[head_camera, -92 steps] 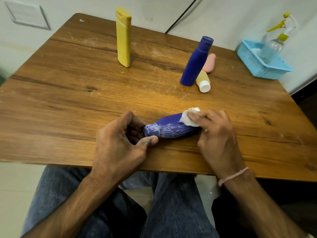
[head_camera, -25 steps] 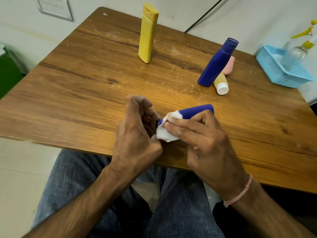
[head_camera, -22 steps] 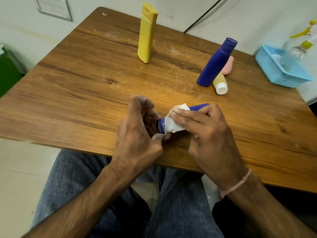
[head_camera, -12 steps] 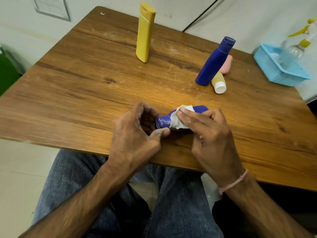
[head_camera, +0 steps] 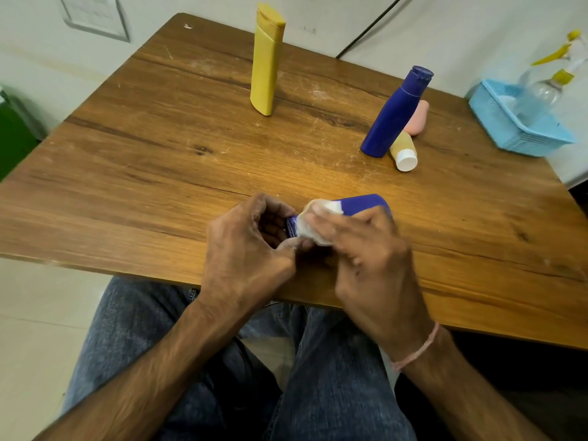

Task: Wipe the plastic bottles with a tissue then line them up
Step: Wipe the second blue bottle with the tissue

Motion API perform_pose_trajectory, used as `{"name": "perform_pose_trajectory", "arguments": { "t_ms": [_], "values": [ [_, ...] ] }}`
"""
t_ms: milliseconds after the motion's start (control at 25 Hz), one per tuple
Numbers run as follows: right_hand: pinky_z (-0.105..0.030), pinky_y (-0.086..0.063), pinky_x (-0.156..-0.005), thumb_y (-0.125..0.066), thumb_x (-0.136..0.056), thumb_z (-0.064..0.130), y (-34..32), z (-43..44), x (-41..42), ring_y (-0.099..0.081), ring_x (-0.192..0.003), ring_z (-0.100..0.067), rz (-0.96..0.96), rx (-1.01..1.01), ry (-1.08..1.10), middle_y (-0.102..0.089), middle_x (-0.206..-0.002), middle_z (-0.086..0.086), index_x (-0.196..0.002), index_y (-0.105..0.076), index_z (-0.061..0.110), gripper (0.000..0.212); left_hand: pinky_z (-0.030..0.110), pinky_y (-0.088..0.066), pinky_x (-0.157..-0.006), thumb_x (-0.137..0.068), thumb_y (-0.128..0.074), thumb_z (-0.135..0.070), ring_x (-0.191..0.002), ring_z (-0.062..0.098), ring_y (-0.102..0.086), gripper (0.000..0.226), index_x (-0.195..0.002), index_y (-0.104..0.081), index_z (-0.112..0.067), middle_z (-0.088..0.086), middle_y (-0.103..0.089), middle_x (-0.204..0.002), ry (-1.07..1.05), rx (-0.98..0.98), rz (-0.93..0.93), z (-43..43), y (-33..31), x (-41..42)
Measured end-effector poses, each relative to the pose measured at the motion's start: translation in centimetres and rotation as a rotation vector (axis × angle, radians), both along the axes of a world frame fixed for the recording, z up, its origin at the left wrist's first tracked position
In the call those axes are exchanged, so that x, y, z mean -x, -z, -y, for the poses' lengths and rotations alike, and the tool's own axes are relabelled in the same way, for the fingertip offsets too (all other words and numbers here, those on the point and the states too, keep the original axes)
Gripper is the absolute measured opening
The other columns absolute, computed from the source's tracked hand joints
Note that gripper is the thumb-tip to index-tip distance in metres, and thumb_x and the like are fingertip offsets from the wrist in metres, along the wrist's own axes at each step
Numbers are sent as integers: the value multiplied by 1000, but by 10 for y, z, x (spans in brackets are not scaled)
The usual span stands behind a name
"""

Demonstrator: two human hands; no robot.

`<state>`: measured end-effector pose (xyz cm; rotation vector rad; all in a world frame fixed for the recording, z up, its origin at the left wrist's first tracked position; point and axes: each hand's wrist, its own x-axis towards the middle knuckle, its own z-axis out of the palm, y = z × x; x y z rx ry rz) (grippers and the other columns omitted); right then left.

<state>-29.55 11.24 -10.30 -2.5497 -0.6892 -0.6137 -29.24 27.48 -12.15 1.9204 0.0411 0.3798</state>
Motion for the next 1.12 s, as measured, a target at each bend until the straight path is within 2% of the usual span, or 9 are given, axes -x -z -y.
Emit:
{"name": "perform_pose_trajectory", "arguments": {
  "t_ms": [120, 240, 320, 480, 680, 880, 920, 1040, 1120],
  "values": [
    [-28, -51, -80, -59, -77, -21, 1, -3, 8, -54, -86, -23, -35, 11, -138, -65, -132, 1, -128, -66, 10, 60, 13, -56, -64, -74, -85, -16, -72, 1, -69, 24, -94, -71, -17, -11, -72, -83, -6, -10, 20, -1, 1, -1],
    [-29, -51, -75, -59, -78, -19, -1, 19, -11, -50, -84, -19, -14, 3, 49, -67, -130, 4, -129, -66, 13, 61, 10, -54, -65, -67, -91, -25, -72, 0, -69, 35, -95, -71, -19, -12, -72, -83, 11, 16, -27, -1, 0, -1],
    [-33, -53, -76, -59, -78, -19, 0, 13, -8, -52, -85, -20, -9, -31, 91, -67, -129, 1, -128, -67, 11, 59, 10, -54, -65, -67, -90, -26, -72, 0, -69, 35, -95, -71, -19, -12, -72, -83, 4, 15, -31, 0, 0, -1],
    [-28, -50, -82, -57, -78, -20, 4, -3, 11, -52, -86, -23, -55, -18, -129, -65, -133, 1, -128, -67, 10, 60, 14, -57, -64, -74, -85, -19, -71, 1, -69, 24, -94, -73, -16, -11, -73, -83, -5, 5, 11, -1, 2, -1],
    [-34, -52, -77, -56, -79, -17, 4, 17, -9, -50, -86, -20, -1, -18, 172, -67, -129, 1, -128, -67, 10, 57, 15, -57, -66, -66, -91, -27, -71, 0, -70, 34, -94, -72, -19, -11, -74, -83, -6, 59, -38, 1, 2, -2],
    [-22, -48, -79, -54, -77, -21, 8, -1, 12, -50, -83, -21, -29, -12, -60, -60, -136, 7, -131, -64, 12, 64, 15, -57, -65, -73, -87, -20, -73, 0, -70, 27, -94, -73, -16, -10, -74, -84, 9, 27, 2, -3, 4, -2],
    [-24, -50, -78, -54, -77, -21, 8, 12, 5, -50, -83, -21, -23, -11, -8, -60, -135, 10, -132, -64, 14, 66, 14, -57, -65, -69, -89, -23, -72, 0, -70, 30, -94, -73, -17, -11, -74, -84, 3, 37, -8, -3, 3, -2],
    [-37, -56, -79, -57, -83, -18, 5, 50, -20, -53, -90, -19, -32, -16, 333, -54, -131, 18, -134, -59, 20, 64, 17, -57, -67, -64, -91, -27, -71, 2, -70, 34, -93, -73, -20, -11, -74, -82, -8, 75, -32, -1, 3, -2],
    [-39, -57, -80, -58, -80, -20, 5, 41, -16, -55, -89, -22, -16, -56, 392, -55, -122, 17, -132, -61, 17, 64, 19, -58, -67, -64, -91, -26, -71, 2, -70, 33, -91, -73, -20, -11, -73, -82, -9, 68, -31, 1, 2, -2]
  ]
}}
